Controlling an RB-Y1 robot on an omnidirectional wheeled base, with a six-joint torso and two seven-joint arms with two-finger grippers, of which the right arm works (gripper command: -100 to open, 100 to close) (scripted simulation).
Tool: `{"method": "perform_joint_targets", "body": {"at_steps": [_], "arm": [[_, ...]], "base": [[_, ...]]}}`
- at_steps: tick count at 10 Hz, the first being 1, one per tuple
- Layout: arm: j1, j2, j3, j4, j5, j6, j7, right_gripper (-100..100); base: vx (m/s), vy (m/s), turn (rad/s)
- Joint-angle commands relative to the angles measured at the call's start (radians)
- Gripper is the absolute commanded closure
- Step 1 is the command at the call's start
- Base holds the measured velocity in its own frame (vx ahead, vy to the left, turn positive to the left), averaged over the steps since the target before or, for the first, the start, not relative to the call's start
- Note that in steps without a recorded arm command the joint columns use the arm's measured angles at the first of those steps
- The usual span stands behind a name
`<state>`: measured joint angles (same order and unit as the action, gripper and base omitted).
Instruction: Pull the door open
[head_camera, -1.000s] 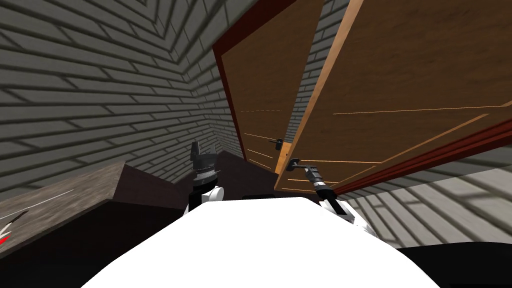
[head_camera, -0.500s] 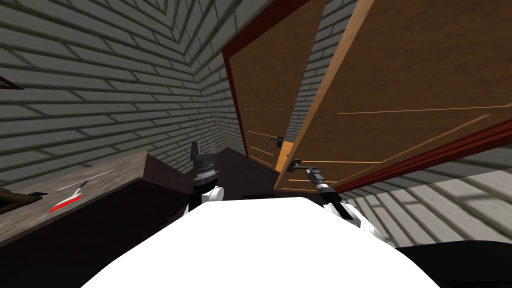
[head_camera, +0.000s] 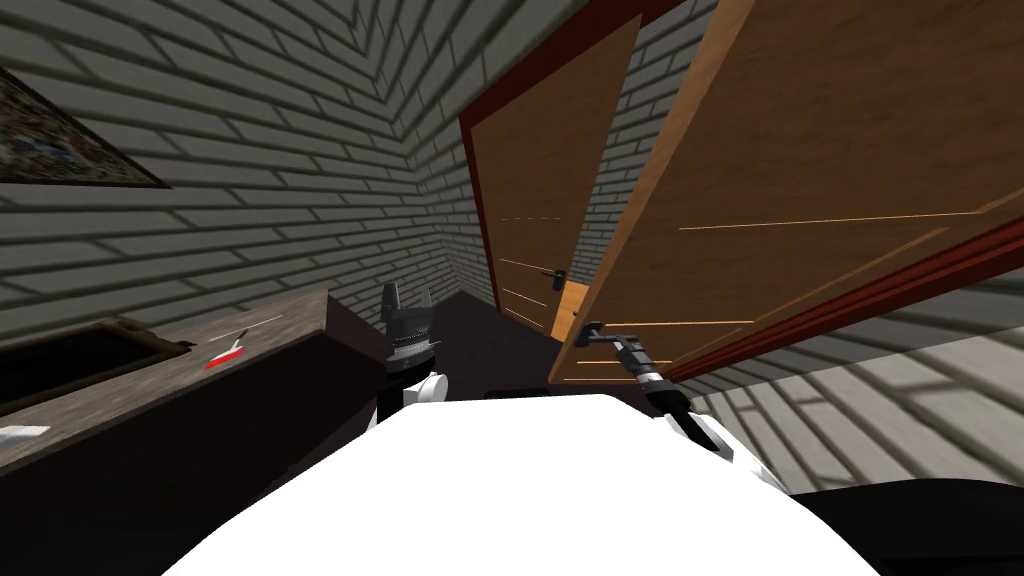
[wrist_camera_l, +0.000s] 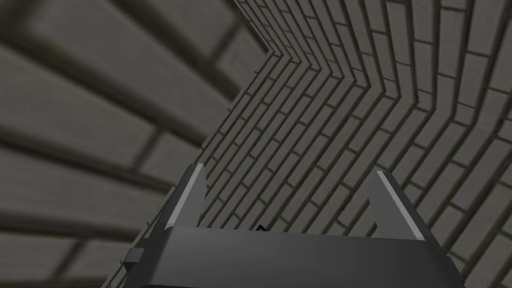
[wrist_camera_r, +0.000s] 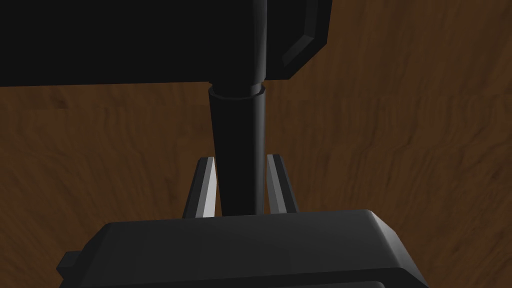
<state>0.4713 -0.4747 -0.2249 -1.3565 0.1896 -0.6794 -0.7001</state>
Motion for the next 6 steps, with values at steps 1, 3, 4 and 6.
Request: {"method": "perform_joint_targets", "body": {"at_steps": [1,3,4,6], "arm": [[0.0,0.0,0.0,0.0,0.0,0.0,0.0,100],[0.01,-0.015,0.007,0.014,0.004,-0.036,-0.014,100],[0.012,-0.021,0.01,0.019,0.006,-0.049,-0.019,100],[0.018,-0.033,0.015,0.03,0.009,-0.077,-0.03,100]], "base": [[-0.102,-0.04,0.021],[-0.184,-0.047,0.171],[-0.234,-0.059,0.149],[-0.229,-0.076,0.137]]}}
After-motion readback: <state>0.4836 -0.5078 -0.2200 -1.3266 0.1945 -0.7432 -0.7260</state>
